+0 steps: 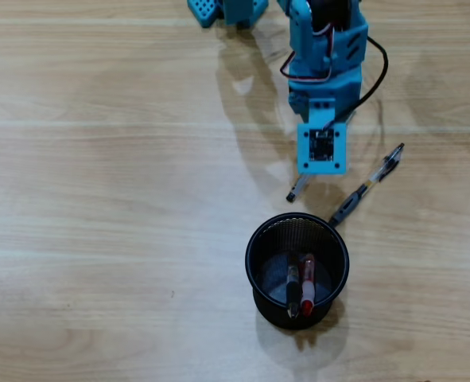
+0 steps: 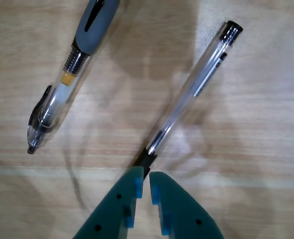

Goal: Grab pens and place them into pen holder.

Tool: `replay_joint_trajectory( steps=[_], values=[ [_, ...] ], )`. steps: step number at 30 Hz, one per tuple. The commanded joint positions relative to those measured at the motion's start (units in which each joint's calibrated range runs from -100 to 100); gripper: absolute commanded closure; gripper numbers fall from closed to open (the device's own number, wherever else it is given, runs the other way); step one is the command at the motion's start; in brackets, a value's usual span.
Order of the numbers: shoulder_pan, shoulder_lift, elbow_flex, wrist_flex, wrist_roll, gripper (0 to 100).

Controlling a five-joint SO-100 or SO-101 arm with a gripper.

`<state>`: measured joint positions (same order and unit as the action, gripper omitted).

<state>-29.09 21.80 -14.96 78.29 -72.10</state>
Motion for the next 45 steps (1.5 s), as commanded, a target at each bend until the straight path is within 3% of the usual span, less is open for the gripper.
replay_joint_trajectory(
  steps=[1,5,11,36,42,45],
  values=[
    [1.2,2.4,-5.5,-0.2,-0.3,98],
    [1.9,5.0,-7.8,0.0,-0.3,96],
    [2.5,6.5,-9.0,0.5,-0.5,82],
    [0.3,17.1,-10.6,-0.2,-6.5,82],
    [0.4,18.3,-12.0,-0.2,-6.7,98],
    [0.5,18.3,-12.0,0.3,-6.7,98]
  ],
)
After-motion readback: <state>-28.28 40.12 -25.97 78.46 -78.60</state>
